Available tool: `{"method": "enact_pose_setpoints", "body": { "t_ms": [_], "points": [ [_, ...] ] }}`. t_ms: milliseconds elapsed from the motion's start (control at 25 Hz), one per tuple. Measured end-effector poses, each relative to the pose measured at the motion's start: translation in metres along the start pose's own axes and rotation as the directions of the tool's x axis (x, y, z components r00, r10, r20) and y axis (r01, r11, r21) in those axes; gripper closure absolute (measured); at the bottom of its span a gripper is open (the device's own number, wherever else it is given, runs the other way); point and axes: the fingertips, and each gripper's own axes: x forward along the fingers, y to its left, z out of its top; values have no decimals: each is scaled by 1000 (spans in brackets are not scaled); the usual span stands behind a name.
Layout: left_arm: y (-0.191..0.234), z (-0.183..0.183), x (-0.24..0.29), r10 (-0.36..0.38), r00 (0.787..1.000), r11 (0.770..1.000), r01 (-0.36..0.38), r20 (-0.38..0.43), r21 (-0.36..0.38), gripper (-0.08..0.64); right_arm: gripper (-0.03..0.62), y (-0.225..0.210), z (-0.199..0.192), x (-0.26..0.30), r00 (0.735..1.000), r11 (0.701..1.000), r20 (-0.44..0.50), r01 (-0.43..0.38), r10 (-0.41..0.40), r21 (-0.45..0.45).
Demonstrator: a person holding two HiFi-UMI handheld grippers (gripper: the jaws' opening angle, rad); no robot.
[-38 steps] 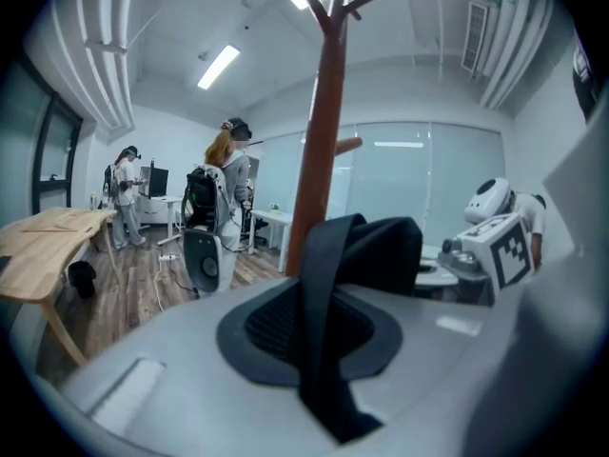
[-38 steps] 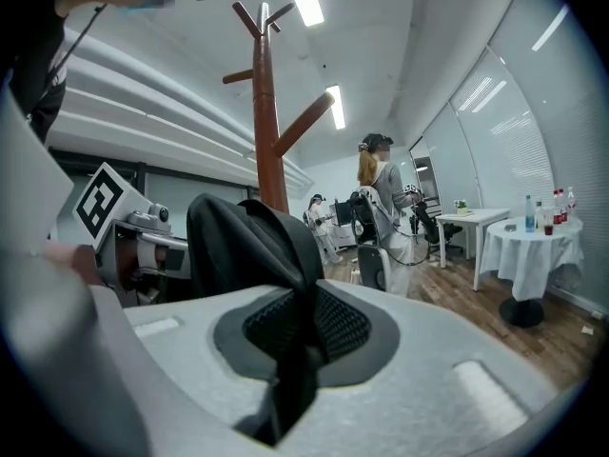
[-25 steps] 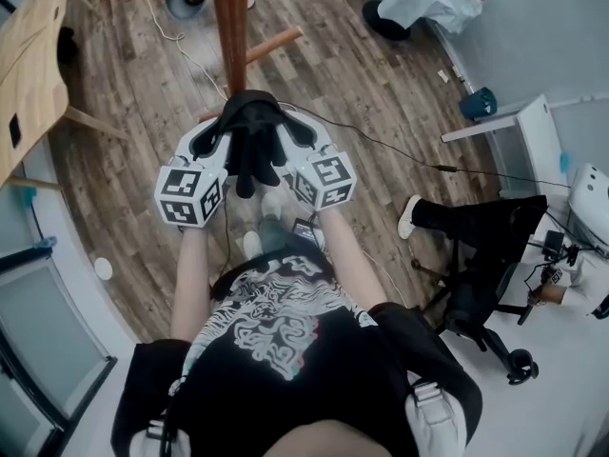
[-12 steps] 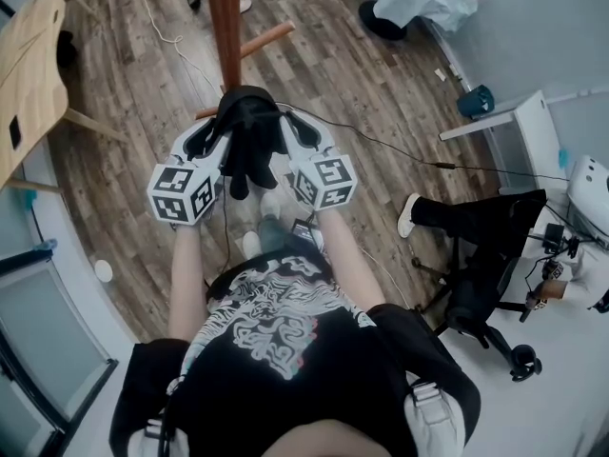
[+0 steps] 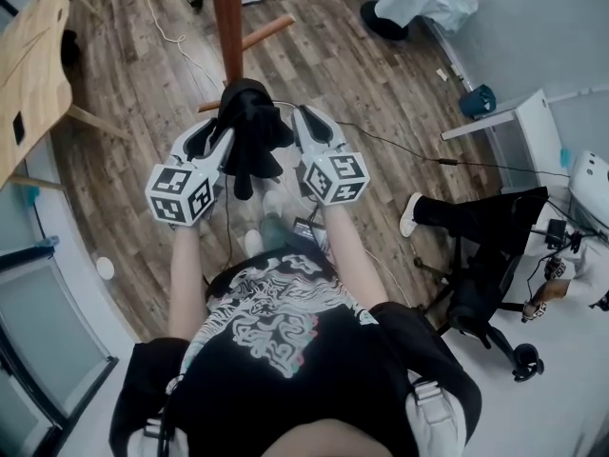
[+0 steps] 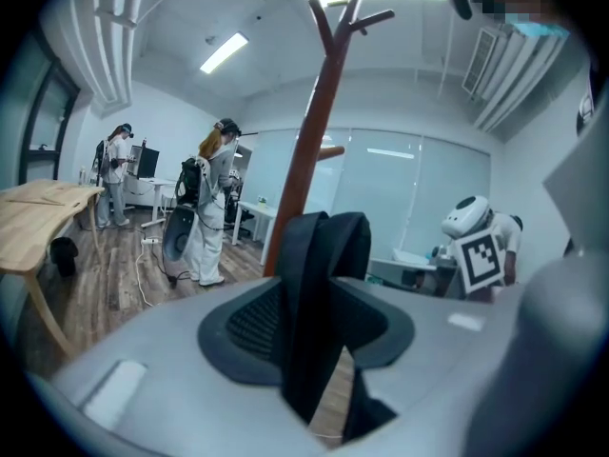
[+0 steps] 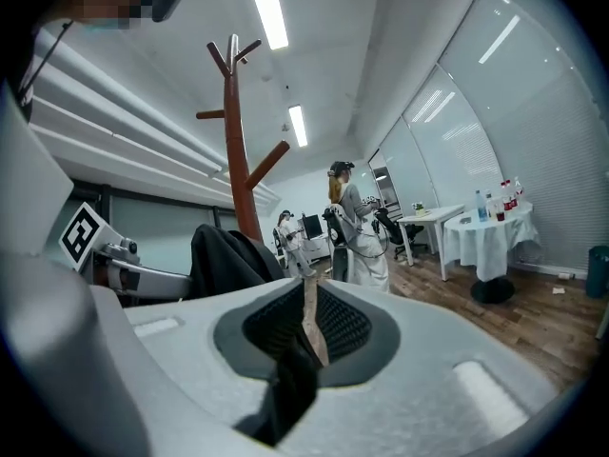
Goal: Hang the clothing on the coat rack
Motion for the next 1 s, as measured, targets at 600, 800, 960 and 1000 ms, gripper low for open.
{"method": "enact_pose_setpoints", "body": {
  "t_ms": [600,800,960,1000],
  "points": [
    [-6,12,-44,59,994,995,-66,92,75,507,591,53,1,-22,999,997,5,-45,46,-63],
    [-14,14,-59,67,992,989,-81,111,126,571,592,75,3,-36,998,995,15,-64,66,-81],
    [-27,12,-73,77,987,981,-100,137,166,571,592,90,0,-56,997,994,19,-75,76,-82],
    [-32,13,-76,78,986,977,-105,145,187,571,592,94,-1,-63,997,995,19,-79,80,-68]
  ]
}}
